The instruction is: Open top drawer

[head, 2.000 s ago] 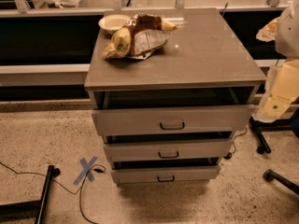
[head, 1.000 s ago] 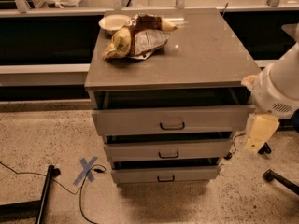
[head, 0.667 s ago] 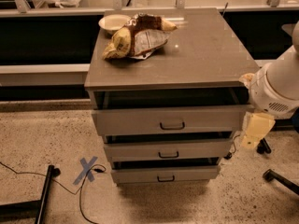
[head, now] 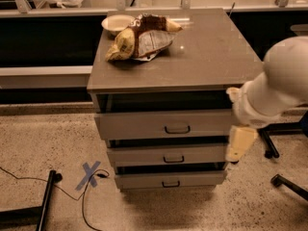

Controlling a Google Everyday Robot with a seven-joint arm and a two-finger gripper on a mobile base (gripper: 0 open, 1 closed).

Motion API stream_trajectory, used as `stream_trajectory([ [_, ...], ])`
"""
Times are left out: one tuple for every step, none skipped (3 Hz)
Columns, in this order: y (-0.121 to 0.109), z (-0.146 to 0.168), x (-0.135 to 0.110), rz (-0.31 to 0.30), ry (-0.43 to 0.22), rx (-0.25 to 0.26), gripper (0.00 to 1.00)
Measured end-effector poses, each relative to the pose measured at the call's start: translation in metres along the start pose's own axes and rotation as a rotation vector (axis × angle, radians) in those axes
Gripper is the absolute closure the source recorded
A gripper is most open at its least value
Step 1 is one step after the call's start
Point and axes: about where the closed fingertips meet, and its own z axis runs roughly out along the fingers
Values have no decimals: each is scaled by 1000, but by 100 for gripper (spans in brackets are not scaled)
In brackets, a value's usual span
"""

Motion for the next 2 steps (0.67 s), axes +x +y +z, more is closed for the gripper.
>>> stream_trajectory([
  [-11, 74, -14, -48, -9, 28, 0],
  [-23, 109, -20, -82, -14, 33, 0],
])
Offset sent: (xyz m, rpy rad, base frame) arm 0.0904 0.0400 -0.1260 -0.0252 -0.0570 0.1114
